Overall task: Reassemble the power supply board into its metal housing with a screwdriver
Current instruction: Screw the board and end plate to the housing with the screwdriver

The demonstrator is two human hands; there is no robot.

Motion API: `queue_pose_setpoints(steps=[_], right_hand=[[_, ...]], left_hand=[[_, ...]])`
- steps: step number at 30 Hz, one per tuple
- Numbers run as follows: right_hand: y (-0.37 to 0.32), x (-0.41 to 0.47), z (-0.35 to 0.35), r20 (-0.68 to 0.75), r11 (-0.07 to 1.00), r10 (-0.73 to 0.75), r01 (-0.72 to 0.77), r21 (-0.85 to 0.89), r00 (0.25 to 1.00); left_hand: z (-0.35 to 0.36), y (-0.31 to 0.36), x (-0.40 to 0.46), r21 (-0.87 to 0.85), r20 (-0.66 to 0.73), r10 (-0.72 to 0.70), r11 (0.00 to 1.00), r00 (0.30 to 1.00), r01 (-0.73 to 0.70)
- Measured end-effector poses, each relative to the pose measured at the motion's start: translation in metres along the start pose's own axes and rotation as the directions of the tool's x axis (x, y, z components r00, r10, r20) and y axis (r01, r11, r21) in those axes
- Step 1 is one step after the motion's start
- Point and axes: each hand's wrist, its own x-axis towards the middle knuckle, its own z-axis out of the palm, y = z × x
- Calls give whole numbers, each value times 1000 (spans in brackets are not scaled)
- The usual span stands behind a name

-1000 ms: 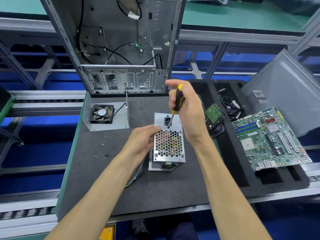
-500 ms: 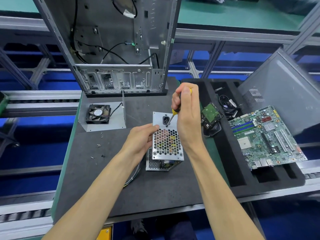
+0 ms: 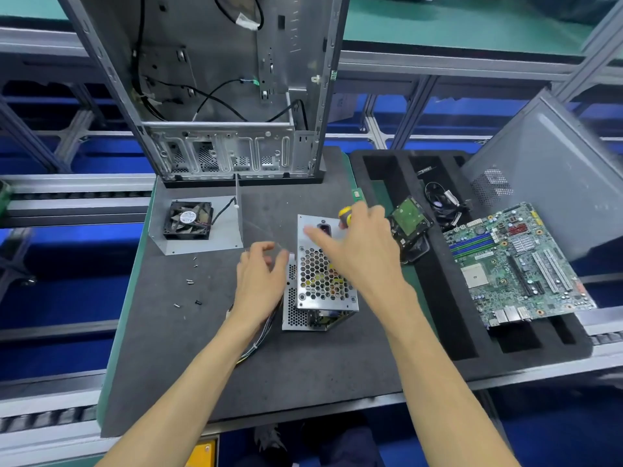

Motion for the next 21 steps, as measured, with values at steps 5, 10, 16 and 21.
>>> queue_pose_setpoints(steps=[5, 10, 16, 21], right_hand=[[7, -6, 19, 103, 999, 41, -39, -17, 994], [-3, -12, 20, 69, 992, 19, -10, -125, 997], [-15, -1, 18, 143, 987, 38, -15, -158, 989], [-20, -2, 23, 124, 978, 39, -12, -208, 992]], left_hand=[[8, -15, 0, 197, 258, -117, 978, 959, 66], [13, -10, 3, 325, 217, -56, 946, 975, -18], [14, -8, 6, 379, 180, -67, 925, 981, -7], [19, -16, 8, 594, 161, 3, 799, 987, -99]])
